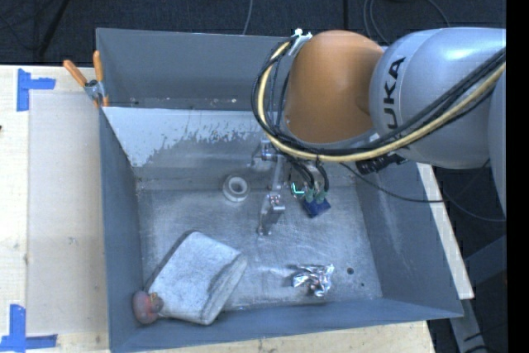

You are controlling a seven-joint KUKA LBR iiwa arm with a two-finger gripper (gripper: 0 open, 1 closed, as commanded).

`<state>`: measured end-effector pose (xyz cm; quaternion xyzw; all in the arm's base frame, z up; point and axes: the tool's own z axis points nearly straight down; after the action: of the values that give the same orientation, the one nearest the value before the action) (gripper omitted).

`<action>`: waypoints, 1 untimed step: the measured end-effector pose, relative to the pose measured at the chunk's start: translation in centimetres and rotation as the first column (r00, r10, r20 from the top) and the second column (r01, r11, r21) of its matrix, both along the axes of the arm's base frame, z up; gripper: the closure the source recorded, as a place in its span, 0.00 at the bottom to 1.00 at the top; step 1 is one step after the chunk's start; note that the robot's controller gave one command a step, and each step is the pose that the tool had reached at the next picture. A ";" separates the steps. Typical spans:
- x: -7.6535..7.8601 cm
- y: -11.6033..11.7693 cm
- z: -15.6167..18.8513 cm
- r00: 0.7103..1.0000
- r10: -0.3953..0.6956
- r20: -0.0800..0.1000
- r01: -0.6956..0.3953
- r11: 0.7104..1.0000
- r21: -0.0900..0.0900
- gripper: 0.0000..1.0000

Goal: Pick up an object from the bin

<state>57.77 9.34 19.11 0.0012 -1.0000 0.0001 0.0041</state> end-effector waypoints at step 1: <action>-7.7 -1.7 -10.0 0.998 0.070 -0.006 -0.070 0.998 -0.001 0.00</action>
Offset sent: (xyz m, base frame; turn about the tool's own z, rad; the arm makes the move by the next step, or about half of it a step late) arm -0.0727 -0.0168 -0.0951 -0.0703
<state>50.04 7.65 9.07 0.0363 -0.9993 0.0008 0.0069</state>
